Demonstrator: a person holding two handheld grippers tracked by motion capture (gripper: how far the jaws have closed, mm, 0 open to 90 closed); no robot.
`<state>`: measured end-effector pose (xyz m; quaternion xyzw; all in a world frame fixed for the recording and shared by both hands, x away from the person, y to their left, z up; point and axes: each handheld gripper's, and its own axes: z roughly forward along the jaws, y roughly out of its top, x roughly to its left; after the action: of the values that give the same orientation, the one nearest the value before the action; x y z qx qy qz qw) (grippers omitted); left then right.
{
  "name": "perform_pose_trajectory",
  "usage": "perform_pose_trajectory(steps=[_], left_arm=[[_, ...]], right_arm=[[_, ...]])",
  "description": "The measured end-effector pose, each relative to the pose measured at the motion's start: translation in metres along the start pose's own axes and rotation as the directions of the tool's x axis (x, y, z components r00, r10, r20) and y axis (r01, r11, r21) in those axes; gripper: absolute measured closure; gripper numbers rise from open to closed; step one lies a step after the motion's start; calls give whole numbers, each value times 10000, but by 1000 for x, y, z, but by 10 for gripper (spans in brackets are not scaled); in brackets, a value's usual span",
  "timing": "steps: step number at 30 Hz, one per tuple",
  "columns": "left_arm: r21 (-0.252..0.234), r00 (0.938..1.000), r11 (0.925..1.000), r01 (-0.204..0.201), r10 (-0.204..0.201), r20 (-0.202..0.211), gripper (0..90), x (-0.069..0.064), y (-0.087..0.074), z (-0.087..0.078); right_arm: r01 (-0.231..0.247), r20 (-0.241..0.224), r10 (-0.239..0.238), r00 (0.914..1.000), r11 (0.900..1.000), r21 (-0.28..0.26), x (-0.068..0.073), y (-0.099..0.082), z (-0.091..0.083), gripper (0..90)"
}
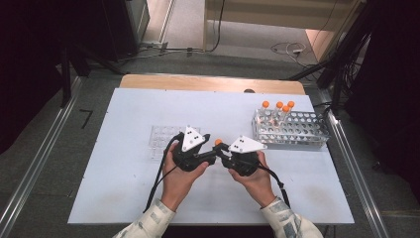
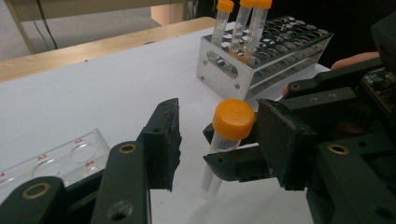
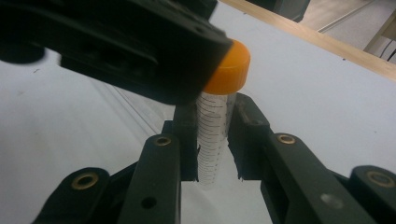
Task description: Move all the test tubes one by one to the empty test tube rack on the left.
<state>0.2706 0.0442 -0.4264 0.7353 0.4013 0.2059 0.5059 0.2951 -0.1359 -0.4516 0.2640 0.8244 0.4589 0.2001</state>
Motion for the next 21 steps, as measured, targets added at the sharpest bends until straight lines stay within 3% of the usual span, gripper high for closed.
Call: perform_pose_trajectory(steps=[10,19,21], left_arm=[[147,9997,9998,-97,94,226,679,0,-1,3],[134,9994,9999,-89,85,323,696,0,-1,3],[57,9990,10000,18,-20,438,699,2,0,2]], right_arm=[[30,-90,-30,10000,10000,46,3,0,1,717],[-49,-106,50,9999,10000,27,3,0,1,716],[-92,-179,92,9998,10000,-2,3,0,1,682]])
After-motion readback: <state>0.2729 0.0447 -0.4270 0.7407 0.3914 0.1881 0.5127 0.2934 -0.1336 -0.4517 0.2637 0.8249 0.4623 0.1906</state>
